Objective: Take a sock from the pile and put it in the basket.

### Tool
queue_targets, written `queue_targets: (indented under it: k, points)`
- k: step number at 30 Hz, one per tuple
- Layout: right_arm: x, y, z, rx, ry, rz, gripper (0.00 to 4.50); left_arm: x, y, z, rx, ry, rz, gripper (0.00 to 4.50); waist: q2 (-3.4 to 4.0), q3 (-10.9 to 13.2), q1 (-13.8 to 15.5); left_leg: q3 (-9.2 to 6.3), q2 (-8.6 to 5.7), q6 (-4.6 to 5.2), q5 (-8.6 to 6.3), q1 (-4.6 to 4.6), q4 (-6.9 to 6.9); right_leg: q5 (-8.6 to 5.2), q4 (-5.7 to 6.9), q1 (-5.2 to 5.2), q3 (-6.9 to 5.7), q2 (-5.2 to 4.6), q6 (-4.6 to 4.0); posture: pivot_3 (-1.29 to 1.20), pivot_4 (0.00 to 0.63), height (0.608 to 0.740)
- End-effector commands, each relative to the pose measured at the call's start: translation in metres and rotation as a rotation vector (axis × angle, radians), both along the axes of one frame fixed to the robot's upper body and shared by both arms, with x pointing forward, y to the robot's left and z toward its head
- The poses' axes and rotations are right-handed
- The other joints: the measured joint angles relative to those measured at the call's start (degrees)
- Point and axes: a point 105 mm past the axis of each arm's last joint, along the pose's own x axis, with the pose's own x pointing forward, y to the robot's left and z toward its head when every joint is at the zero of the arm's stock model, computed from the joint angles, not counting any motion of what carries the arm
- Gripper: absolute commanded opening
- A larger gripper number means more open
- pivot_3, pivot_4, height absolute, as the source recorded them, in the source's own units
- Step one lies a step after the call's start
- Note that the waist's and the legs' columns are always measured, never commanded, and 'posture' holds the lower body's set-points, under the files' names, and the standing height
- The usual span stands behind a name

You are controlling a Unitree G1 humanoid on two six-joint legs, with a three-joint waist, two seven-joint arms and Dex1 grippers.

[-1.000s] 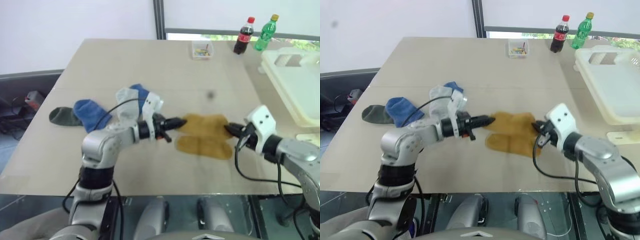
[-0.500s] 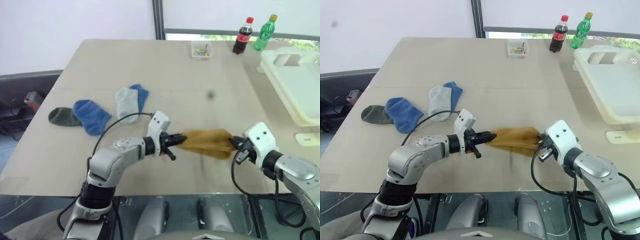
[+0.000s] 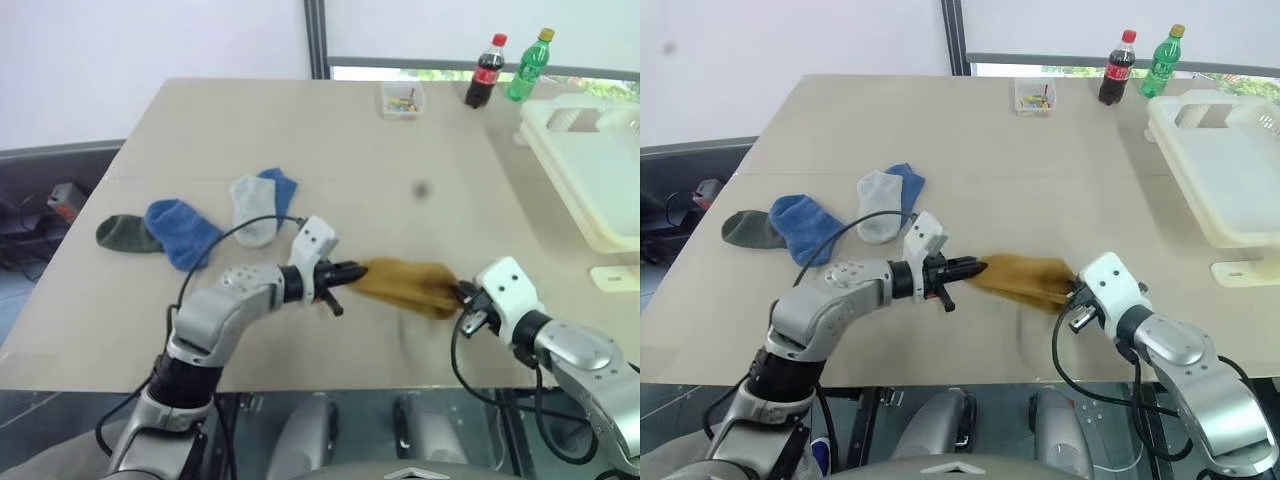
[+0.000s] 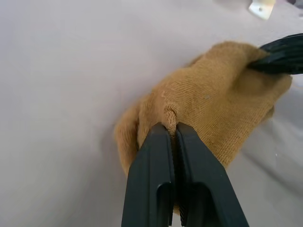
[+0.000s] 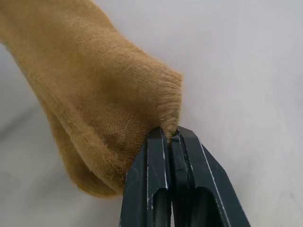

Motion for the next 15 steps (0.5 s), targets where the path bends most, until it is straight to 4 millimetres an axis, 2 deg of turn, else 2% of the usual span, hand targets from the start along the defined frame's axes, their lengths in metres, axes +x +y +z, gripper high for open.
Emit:
queue_targets:
  k: [1, 7, 12, 15]
  points:
    - [-0.001, 0.005, 0.011, -0.006, -0.055, -0.004, 0.0, 0.005, 0.005, 0.013, -0.01, -0.061, -0.013, 0.04, 0.0, 0.0, 0.0, 0.0, 0.0, 0.0, 0.0, 0.0, 0.0, 0.0, 0.0, 0.0, 0.0, 0.0, 0.0, 0.0, 0.15, 0.74]
    - [-0.003, 0.009, 0.004, 0.001, -0.043, -0.02, 0.0, 0.011, 0.001, 0.001, 0.029, -0.053, -0.019, 0.04, 0.0, 0.0, 0.0, 0.0, -0.01, 0.0, 0.0, -0.01, -0.02, 0.0, -0.05, 0.0, 0.0, -0.01, 0.0, 0.0, 0.15, 0.74]
    - [-0.004, 0.007, -0.018, -0.029, 0.014, -0.014, 0.0, 0.014, -0.003, -0.021, 0.071, -0.017, -0.012, 0.04, 0.0, 0.0, 0.0, 0.01, -0.02, 0.0, 0.0, -0.01, -0.02, 0.0, -0.05, 0.0, 0.0, -0.01, 0.01, 0.0, 0.15, 0.74]
    - [-0.005, 0.005, -0.029, -0.022, 0.055, 0.003, 0.0, 0.011, -0.011, -0.024, 0.031, 0.033, -0.029, 0.97, -0.01, 0.0, 0.0, 0.01, -0.02, 0.0, 0.0, -0.01, -0.02, 0.0, -0.06, 0.01, 0.0, -0.02, 0.01, 0.0, 0.15, 0.74]
